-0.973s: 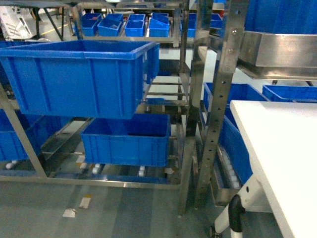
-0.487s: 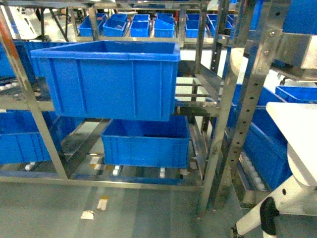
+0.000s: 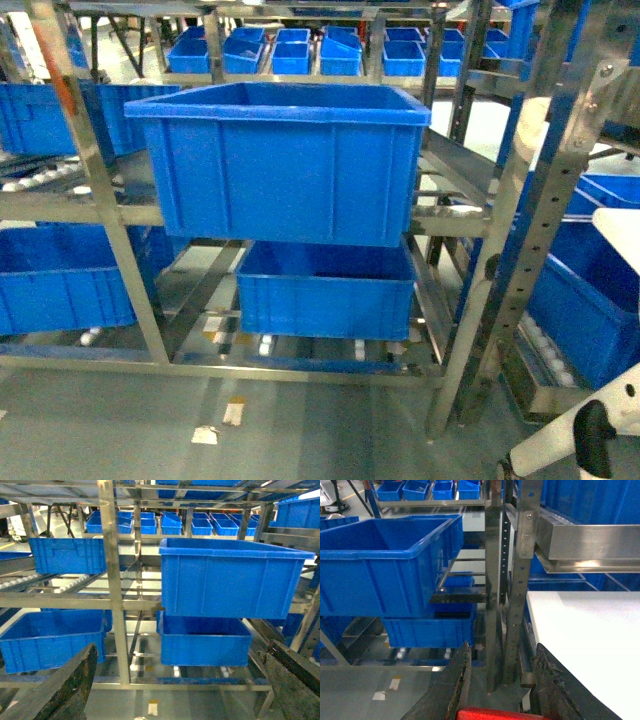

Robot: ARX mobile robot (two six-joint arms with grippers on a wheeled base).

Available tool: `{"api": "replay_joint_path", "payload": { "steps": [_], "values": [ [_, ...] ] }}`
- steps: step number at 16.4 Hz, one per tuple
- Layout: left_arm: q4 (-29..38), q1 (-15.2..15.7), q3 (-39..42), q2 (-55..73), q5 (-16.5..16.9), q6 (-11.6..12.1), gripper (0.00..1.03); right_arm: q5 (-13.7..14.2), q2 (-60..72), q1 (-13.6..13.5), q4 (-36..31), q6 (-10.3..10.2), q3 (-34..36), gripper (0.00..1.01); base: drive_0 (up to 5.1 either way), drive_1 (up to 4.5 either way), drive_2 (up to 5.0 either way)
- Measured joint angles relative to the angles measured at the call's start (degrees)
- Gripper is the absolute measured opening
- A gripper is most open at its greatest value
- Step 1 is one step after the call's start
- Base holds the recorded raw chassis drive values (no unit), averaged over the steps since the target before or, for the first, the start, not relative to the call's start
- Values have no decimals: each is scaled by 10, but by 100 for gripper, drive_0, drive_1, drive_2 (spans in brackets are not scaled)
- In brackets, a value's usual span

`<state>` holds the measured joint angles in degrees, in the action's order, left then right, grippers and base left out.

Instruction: Place magnetic block on left shelf second layer

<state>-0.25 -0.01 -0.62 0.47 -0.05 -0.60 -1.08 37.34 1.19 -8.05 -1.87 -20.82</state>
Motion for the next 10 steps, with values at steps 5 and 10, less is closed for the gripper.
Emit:
{"api": "replay_joint_path", "payload": {
  "steps": [5, 10],
  "values": [
    [0, 0, 0, 0, 0, 0, 98, 0, 1, 0, 3, 0, 0, 33, -502, 244, 244],
    [0, 0, 0, 0, 0, 0, 98, 0, 1, 0, 2, 0, 0, 33, -503, 242, 242]
  ]
}}
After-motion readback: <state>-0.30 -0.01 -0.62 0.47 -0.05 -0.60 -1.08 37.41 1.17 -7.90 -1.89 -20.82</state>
